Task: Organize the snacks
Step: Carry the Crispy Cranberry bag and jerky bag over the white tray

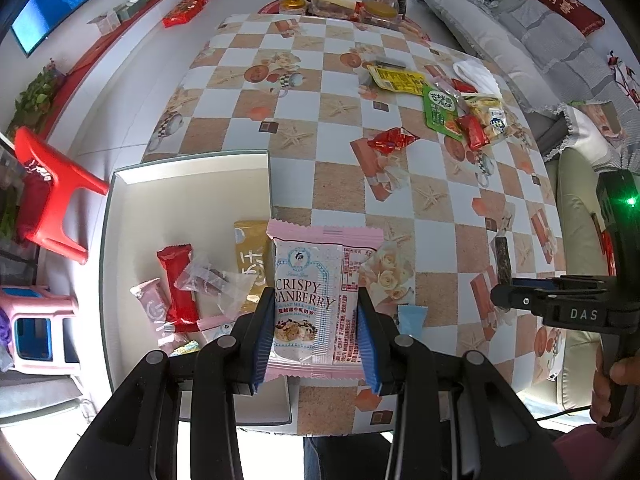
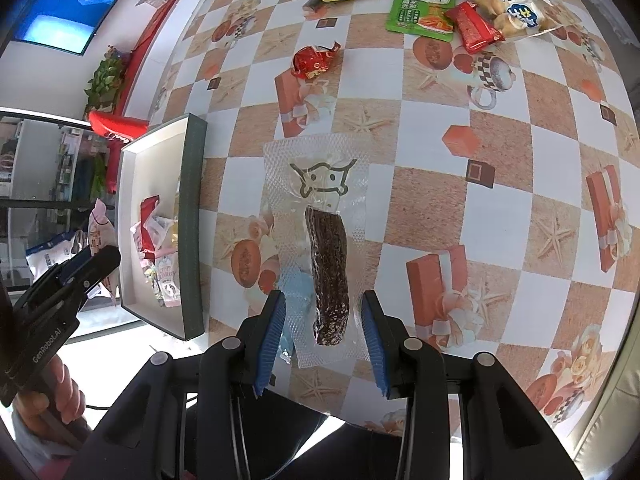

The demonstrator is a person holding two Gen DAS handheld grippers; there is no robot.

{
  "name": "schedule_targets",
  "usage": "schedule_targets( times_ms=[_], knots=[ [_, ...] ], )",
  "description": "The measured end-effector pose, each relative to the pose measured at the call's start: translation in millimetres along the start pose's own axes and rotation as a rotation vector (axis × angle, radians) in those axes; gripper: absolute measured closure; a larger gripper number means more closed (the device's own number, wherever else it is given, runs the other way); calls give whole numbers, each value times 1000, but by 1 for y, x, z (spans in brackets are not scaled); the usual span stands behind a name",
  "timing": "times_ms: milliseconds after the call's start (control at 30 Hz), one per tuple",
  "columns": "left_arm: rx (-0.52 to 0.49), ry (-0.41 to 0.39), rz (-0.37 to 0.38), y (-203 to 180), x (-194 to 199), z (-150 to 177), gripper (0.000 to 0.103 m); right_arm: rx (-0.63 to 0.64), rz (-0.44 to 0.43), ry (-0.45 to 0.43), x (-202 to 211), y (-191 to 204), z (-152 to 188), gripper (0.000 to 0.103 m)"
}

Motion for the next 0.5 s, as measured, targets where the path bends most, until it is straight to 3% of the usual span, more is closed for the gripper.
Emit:
schedule_targets(
  times_ms=[500],
  knots=[
    [4,6,1,2,-3,-4,62,-9,7,4,-2,0,-4,62]
  ],
)
Point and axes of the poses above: each gripper's, at about its wrist camera, not at the fingertips, and x roughly against the way its jaws point, y to its left, z to its underside, the point moved 4 cm from there along -x, roughly the way its jaws point, and after that the axes turned 7 degrees about -z, right-handed, at the moved point
